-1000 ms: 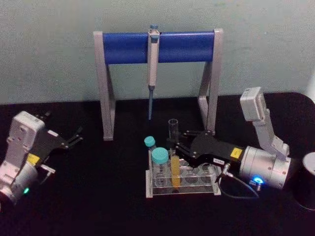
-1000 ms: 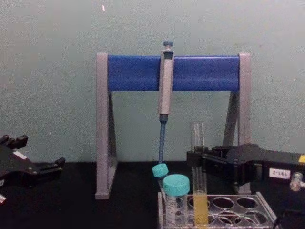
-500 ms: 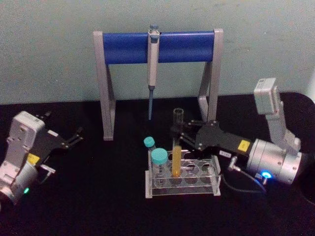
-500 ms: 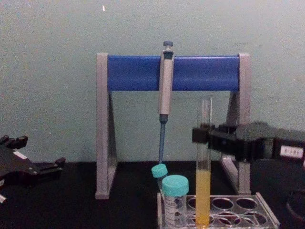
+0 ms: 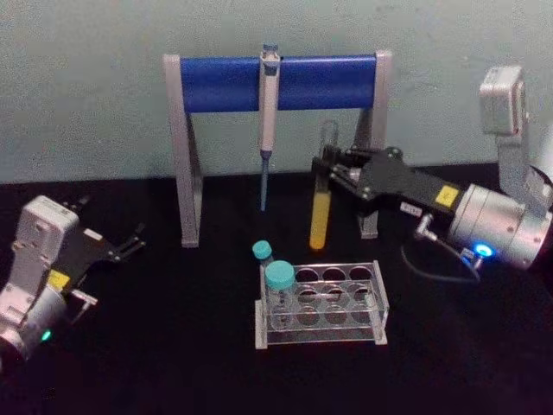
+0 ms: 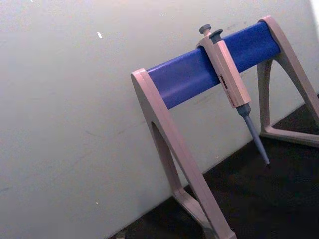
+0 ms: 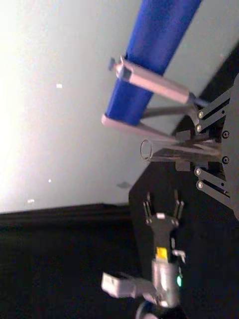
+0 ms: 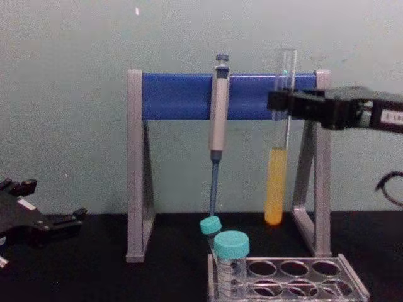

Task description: Pick up the test tube from the test tube rack, shake it, then place it back into the test tube rack.

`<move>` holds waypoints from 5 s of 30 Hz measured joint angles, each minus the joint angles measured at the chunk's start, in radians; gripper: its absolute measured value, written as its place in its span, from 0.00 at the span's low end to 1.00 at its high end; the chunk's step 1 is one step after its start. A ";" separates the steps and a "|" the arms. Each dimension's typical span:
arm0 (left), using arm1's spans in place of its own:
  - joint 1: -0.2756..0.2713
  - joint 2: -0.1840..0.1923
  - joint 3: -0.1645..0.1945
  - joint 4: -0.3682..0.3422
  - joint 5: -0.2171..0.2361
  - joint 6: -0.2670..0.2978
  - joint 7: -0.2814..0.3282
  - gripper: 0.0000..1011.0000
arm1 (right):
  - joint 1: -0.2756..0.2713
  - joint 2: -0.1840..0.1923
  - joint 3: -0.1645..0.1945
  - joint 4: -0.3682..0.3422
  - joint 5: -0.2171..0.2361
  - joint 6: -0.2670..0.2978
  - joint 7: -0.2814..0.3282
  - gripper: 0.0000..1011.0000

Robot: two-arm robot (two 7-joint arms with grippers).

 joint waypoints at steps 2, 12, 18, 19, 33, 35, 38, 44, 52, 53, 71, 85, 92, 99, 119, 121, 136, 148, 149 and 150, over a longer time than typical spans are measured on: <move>0.000 0.000 0.000 0.000 0.000 0.000 0.000 0.99 | 0.020 -0.007 0.002 0.014 -0.001 0.011 -0.014 0.23; 0.000 0.000 0.000 0.000 0.000 0.000 0.000 0.99 | 0.074 -0.043 -0.004 0.073 -0.005 0.030 -0.038 0.23; 0.000 0.000 0.000 0.000 0.000 0.000 0.000 0.99 | 0.080 -0.044 -0.006 0.076 -0.010 0.033 -0.045 0.23; 0.000 0.000 0.000 0.000 0.000 0.000 0.000 0.99 | 0.079 -0.042 -0.005 0.074 -0.011 0.033 -0.047 0.23; 0.000 0.000 0.000 0.000 0.000 0.000 0.000 0.99 | -0.036 0.045 0.047 -0.051 0.014 0.061 -0.079 0.23; 0.000 0.000 0.000 0.000 0.000 0.000 0.000 0.99 | -0.054 0.052 0.044 -0.069 0.024 0.068 -0.071 0.23; 0.000 0.000 0.000 0.000 0.000 0.000 0.000 0.99 | -0.060 0.052 0.033 -0.078 0.032 0.072 -0.058 0.23; 0.000 0.000 0.000 0.000 0.000 0.000 0.000 0.99 | -0.028 0.019 -0.010 -0.052 0.037 0.067 -0.030 0.23; 0.000 0.000 0.000 0.000 0.000 0.000 0.000 0.99 | 0.024 -0.014 -0.029 0.011 0.021 0.054 -0.036 0.23; 0.000 0.000 0.000 0.000 0.000 0.000 0.000 0.99 | 0.027 -0.015 -0.029 0.015 0.020 0.053 -0.038 0.23; 0.000 0.000 0.000 0.000 0.000 0.000 0.000 0.99 | -0.048 0.055 0.046 -0.047 0.017 0.064 -0.102 0.23; 0.000 0.000 0.000 0.000 0.000 0.000 0.000 0.99 | -0.069 0.058 0.014 -0.093 0.046 0.085 -0.054 0.23; 0.000 0.000 0.000 0.000 0.000 0.000 0.000 0.99 | -0.007 0.012 -0.023 -0.029 0.038 0.075 -0.036 0.23; 0.000 0.000 0.000 0.000 0.000 0.000 0.000 0.99 | 0.037 -0.017 -0.032 0.028 0.025 0.058 -0.037 0.23; 0.000 0.000 0.000 0.000 0.000 0.000 0.000 0.99 | 0.019 0.001 0.000 0.025 0.017 0.056 -0.070 0.23; 0.000 0.000 0.000 0.000 0.000 0.000 0.000 0.99 | 0.014 0.005 0.006 0.021 0.017 0.056 -0.074 0.23; 0.000 0.000 0.000 0.000 0.000 0.000 0.000 0.99 | -0.099 0.081 0.063 -0.086 0.045 0.078 -0.105 0.23; 0.000 0.000 0.000 0.000 0.000 0.000 0.000 0.99 | -0.075 0.054 0.005 -0.092 0.063 0.088 -0.050 0.23; 0.000 0.000 0.000 0.000 0.000 0.000 0.000 0.99 | -0.067 0.049 0.001 -0.085 0.062 0.087 -0.047 0.23; 0.000 0.000 0.000 0.000 0.000 0.000 0.000 0.99 | -0.059 0.044 -0.005 -0.077 0.062 0.086 -0.045 0.23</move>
